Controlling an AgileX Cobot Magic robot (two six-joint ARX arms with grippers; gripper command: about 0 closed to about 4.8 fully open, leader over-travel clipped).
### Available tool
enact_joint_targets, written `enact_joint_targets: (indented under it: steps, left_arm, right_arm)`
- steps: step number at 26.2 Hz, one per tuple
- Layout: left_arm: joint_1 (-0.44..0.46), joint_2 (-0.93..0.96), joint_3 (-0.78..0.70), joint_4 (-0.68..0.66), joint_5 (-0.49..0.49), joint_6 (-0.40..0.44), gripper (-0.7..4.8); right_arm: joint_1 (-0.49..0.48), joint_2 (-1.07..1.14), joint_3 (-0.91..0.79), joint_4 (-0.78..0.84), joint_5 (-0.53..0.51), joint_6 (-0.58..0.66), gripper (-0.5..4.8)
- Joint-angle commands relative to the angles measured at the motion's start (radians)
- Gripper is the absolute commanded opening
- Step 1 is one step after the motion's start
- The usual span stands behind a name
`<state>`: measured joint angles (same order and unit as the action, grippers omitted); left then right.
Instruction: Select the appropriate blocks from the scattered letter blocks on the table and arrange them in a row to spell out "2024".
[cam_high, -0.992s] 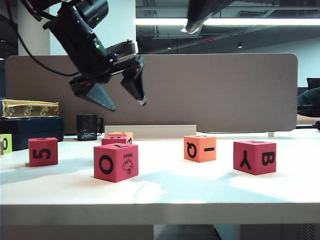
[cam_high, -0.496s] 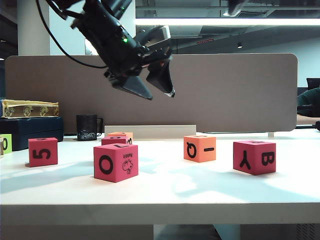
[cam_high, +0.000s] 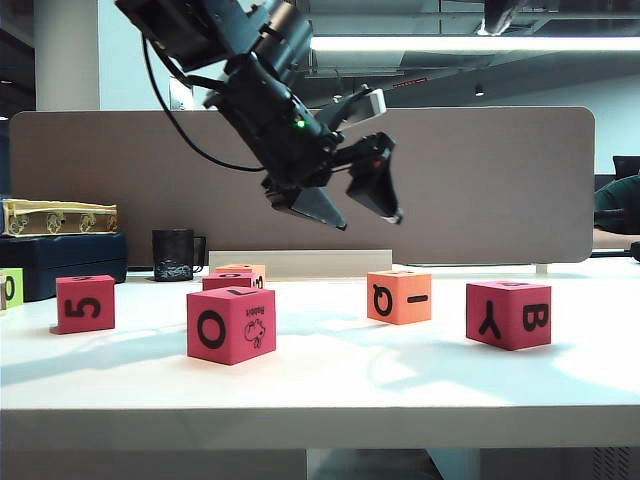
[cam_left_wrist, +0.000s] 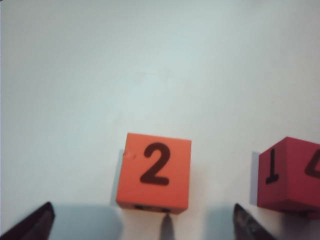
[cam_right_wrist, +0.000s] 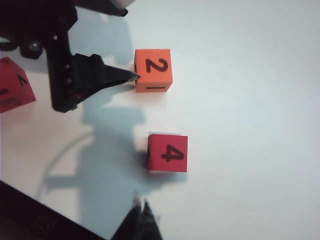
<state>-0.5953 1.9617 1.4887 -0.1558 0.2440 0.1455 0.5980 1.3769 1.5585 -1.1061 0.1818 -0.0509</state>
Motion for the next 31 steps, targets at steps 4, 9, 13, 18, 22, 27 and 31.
enact_joint_targets:
  steps: [4,9,13,18,22,27,31]
  left_arm:
    - [-0.002,0.068,0.103,-0.063,0.028,0.004,4.79]
    - [-0.003,0.121,0.177,-0.110,0.035,0.004,4.79]
    - [-0.003,0.172,0.253,-0.202,0.048,0.000,4.79]
    - [-0.008,0.205,0.262,-0.237,0.035,0.000,4.79]
    - [-0.010,0.212,0.264,-0.250,0.010,0.000,4.79]
    - [-0.019,0.227,0.263,-0.241,-0.004,0.003,4.79]
    - [-0.056,0.235,0.263,-0.180,-0.039,0.005,4.79]
  right_arm:
    - [0.002,-0.005,0.005,-0.027,0.000,-0.003,-0.02]
    - [0.002,-0.005,0.005,-0.028,0.000,-0.003,-0.02]
    - [0.002,-0.005,0.005,-0.028,-0.001,-0.003,-0.02]
    - [0.002,-0.005,0.005,-0.027,-0.001,-0.003,-0.02]
    - [0.002,-0.005,0.005,-0.023,-0.001,-0.003,-0.02]
    - [0.002,-0.005,0.005,-0.023,-0.001,-0.003,-0.02]
    - [0.002,-0.005,0.005,-0.027,-0.001,-0.003,-0.02]
